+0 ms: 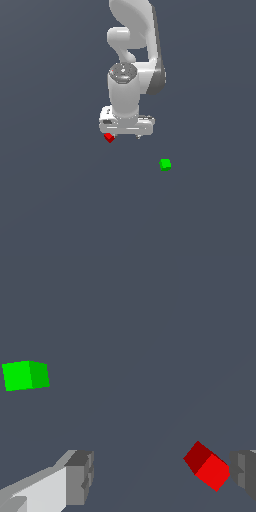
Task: Stack the red cube on top of the green cube.
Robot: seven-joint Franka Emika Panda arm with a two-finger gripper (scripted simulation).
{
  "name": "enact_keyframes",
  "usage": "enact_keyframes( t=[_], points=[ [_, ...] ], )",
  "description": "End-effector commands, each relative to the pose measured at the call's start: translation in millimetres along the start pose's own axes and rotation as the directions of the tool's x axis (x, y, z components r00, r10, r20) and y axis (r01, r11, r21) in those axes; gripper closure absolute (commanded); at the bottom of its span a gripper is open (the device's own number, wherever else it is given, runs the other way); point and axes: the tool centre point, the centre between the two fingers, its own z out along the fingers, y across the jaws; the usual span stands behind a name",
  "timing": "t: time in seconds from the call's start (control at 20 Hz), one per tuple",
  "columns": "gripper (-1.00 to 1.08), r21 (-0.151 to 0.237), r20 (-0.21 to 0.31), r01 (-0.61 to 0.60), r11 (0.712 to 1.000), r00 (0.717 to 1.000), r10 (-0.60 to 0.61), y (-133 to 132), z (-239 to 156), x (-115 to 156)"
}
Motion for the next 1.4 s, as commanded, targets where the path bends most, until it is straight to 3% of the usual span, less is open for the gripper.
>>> enact_keyframes(
  t=[0.0, 0.35, 0.7, 1.05, 1.35],
  points=[
    [-0.92, 0.0, 0.0, 0.0, 1.0, 1.0, 0.0, 0, 0, 0],
    [-0.92, -0.001, -0.003, -0.053, 0.999, 0.999, 0.053, 10, 7, -4],
    [-0.92, -0.003, -0.011, -0.209, 0.978, 0.978, 0.209, 40, 28, -19],
    [-0.92, -0.004, -0.023, -0.432, 0.902, 0.902, 0.432, 79, 59, -49],
    [-0.92, -0.003, -0.03, -0.556, 0.831, 0.831, 0.556, 98, 79, -72]
  ],
)
